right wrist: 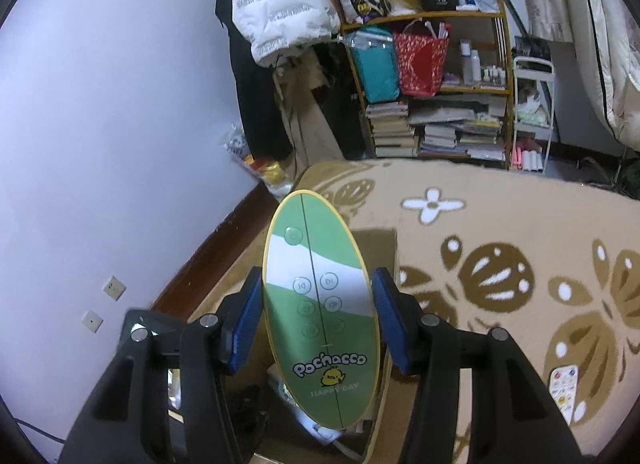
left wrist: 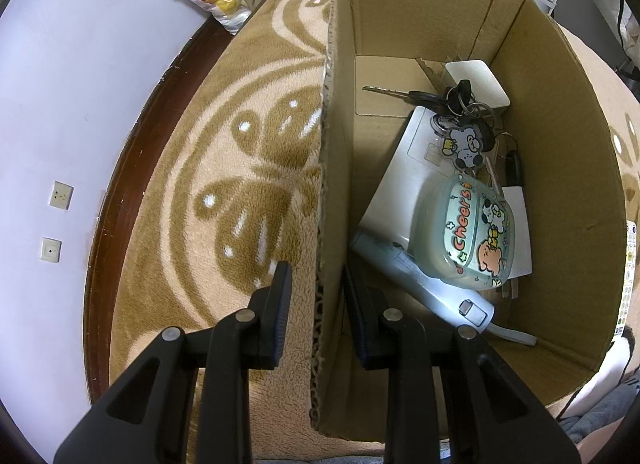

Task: Organize rigid objects
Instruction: 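Carry the Pochacco board with the right tool and release it into the box, then move the right tool back to the white remote on the rug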

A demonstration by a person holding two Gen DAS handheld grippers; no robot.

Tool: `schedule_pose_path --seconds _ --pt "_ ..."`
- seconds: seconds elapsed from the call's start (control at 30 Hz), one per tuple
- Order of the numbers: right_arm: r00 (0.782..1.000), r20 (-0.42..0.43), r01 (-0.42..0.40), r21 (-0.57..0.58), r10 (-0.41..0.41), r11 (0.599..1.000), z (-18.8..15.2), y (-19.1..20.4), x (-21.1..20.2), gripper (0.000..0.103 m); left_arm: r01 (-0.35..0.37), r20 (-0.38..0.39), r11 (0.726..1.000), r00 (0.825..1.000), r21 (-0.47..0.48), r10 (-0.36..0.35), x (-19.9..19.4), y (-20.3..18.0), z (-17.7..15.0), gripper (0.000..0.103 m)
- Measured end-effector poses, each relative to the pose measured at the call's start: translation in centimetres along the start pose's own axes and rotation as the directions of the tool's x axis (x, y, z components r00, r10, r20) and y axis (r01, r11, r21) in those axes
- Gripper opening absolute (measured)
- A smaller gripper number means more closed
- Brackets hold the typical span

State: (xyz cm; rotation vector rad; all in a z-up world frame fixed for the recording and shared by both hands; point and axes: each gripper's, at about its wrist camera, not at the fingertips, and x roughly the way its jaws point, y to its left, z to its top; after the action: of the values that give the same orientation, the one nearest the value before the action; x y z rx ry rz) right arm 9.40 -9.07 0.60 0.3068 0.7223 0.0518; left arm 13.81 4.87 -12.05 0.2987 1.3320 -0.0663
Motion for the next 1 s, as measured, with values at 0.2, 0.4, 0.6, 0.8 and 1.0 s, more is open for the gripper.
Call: schedule_pose_path --seconds 0.2,0.4,0.6,0.8,1.0 --pt "0.998 -0.052 -0.029 0.073 0.032 0.997 -2.6 -1.3 1.7 0.057 0.003 -0.002 1.000 1.000 -0.003 -0.003 0.0 -0.1 0.0 0.026" --pt "0.995 -0.100 -0.009 0.102 0.019 0.995 -4.4 -2.4 3.5 0.057 0.004 -0.001 1.000 1.000 -0.004 -0.004 0.0 0.0 0.1 0.026" --pt "0.994 -0.112 -0.004 0.055 0.010 0.998 -5.1 -2.3 4.1 0.057 0.000 -0.006 1.000 1.000 -0.004 0.000 0.2 0.0 0.2 0.026" --pt "0.991 -0.135 0.009 0.033 -0.004 0.999 -4.8 -2.1 4.1 0.058 -0.002 -0.005 1.000 1.000 -0.002 0.002 0.2 -0.1 0.1 0.026" --pt "0.993 -0.114 0.027 0.024 -0.024 0.999 -4.0 -2.3 2.8 0.075 -0.007 -0.005 1.000 1.000 0.001 0.007 0.1 -0.1 0.0 0.026"
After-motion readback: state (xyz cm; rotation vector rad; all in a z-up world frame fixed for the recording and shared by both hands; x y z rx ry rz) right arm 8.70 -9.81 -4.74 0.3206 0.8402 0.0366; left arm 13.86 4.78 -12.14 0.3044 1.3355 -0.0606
